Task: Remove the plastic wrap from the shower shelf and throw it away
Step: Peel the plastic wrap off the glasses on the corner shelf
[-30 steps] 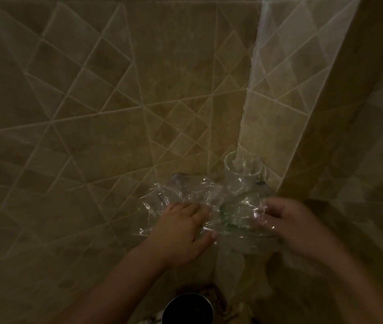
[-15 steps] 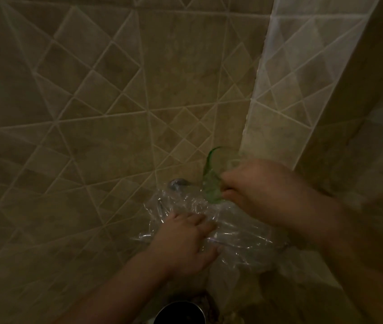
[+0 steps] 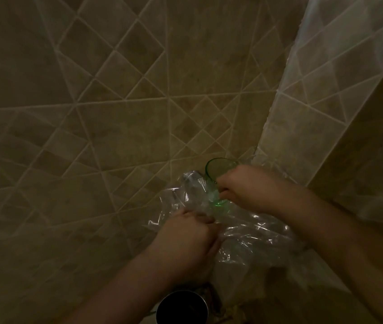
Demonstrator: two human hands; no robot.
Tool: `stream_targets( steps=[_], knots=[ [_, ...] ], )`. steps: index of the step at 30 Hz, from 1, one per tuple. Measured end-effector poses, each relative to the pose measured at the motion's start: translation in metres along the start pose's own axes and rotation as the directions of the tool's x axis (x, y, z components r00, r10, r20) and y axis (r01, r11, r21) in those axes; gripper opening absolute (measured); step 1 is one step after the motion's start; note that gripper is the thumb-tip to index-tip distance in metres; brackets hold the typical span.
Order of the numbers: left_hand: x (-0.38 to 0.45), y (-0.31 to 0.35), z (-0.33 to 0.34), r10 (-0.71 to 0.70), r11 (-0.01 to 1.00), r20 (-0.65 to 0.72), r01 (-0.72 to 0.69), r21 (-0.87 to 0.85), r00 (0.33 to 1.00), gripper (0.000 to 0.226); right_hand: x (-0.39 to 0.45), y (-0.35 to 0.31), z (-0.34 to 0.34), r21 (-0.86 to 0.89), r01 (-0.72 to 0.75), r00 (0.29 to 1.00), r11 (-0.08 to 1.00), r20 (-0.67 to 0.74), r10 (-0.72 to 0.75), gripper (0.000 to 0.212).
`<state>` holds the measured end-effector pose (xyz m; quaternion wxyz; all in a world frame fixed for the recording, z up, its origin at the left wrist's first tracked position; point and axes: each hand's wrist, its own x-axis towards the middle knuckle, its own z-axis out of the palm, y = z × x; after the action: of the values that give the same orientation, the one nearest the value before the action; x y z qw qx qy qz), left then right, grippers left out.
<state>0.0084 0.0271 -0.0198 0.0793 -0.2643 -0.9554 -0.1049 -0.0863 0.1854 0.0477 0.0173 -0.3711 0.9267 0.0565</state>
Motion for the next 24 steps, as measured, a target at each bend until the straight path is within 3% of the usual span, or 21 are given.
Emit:
stream_targets(
  steps=[7, 15, 24],
  knots=[
    [-0.021, 0.001, -0.027, -0.018, 0.999, 0.060, 0.016, 0.046, 0.998, 0.062, 0.009, 0.002, -0.005, -0.010, 0.020, 0.999, 1.000, 0.041, -0.019, 0.015],
    [-0.051, -0.004, -0.050, -0.106, 0.993, 0.057, 0.109, -0.053, 0.993, 0.041, 0.013, 0.007, 0.003, -0.047, 0.017, 1.000, 0.999, 0.000, -0.017, 0.010],
    [-0.071, 0.003, -0.065, -0.120, 0.985, 0.030, 0.122, -0.121, 0.992, 0.037, 0.010, 0.008, 0.010, -0.016, 0.010, 0.993, 1.000, -0.118, -0.012, 0.017]
  ],
)
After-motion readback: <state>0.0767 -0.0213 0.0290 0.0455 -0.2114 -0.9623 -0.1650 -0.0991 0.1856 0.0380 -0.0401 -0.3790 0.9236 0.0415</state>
